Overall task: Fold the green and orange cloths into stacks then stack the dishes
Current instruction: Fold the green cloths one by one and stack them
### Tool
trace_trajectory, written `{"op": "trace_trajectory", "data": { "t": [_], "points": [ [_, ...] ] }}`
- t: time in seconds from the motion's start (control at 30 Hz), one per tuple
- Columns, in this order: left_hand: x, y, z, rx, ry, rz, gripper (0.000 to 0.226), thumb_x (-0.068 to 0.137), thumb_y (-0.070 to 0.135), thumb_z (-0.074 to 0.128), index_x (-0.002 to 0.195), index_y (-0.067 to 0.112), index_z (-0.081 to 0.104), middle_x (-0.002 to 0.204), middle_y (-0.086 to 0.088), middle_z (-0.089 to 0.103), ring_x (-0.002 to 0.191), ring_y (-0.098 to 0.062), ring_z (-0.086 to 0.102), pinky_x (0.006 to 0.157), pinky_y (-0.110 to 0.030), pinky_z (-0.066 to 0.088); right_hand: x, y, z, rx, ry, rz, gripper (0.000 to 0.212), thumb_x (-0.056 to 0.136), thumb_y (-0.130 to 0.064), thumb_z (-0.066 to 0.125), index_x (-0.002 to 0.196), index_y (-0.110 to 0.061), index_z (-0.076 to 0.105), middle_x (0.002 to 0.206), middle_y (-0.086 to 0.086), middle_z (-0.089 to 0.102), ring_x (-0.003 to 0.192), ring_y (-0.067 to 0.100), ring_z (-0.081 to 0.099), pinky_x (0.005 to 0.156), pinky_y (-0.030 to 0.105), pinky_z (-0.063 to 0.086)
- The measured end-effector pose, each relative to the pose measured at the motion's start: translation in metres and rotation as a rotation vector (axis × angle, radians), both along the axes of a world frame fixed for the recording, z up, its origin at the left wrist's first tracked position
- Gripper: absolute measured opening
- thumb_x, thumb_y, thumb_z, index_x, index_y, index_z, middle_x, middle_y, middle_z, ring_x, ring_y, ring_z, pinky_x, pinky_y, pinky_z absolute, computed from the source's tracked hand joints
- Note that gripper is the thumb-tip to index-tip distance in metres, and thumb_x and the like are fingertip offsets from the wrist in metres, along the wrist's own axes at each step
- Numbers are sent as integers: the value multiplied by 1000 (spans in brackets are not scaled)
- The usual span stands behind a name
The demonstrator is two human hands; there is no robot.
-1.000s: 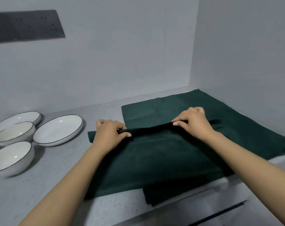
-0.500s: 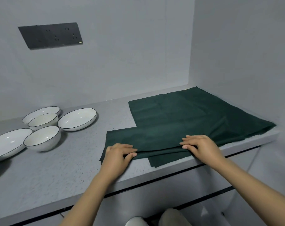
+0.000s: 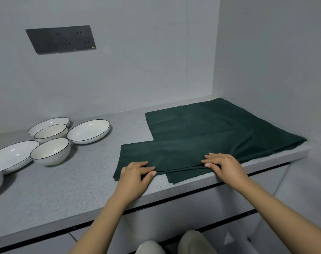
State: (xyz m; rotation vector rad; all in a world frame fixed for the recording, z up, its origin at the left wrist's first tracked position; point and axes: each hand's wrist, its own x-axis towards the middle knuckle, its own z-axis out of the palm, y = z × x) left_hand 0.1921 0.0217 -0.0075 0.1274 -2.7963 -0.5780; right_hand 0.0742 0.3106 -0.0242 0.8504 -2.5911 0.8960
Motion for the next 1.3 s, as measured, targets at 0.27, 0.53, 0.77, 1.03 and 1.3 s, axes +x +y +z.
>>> {"op": "trace_trajectory", "data": {
  "t": [0.27, 0.53, 0.77, 1.03, 1.3],
  "points": [
    [-31, 26, 18, 32, 23, 2, 30, 98, 32, 44, 111, 22, 69, 124, 5, 60, 122, -16, 46, 100, -30, 29, 6, -3, -1, -64, 323, -136, 10, 73, -18, 80, 81, -21, 78, 78, -8, 68, 77, 18, 50, 68, 29, 40],
    [-108, 69, 26, -62, -145, -32, 45, 101, 31, 35, 144, 20, 39, 157, -8, 21, 146, -21, 14, 117, -37, 10, 9, -8, -11, -80, 374, -157, 3, 75, -17, 77, 77, -19, 75, 72, -7, 65, 71, 18, 52, 65, 25, 44],
    [-135, 91, 10, -214, -349, -7, 58, 100, 48, 16, 153, 27, 4, 161, -4, -3, 148, -21, -6, 119, -44, -6, 9, -5, -16, -97, 420, -208, 23, 85, -31, 56, 79, -19, 75, 74, -7, 66, 73, 17, 51, 64, 29, 47],
    [-135, 88, 3, -261, -334, 14, 59, 98, 52, 13, 152, 30, 2, 161, -1, -3, 147, -18, -6, 119, -44, -4, 10, -22, -3, -123, 290, -304, 34, 91, -36, 47, 103, -18, 72, 113, 3, 68, 106, 21, 58, 91, 37, 45],
    [-136, 88, 0, -260, -321, 11, 59, 98, 53, 13, 152, 31, 3, 161, 0, -3, 147, -17, -6, 119, -43, -4, -10, 17, 9, 125, -16, -590, 44, 99, -30, 40, 132, -4, 53, 144, 18, 43, 137, 28, 34, 116, 40, 14]
  ]
}}
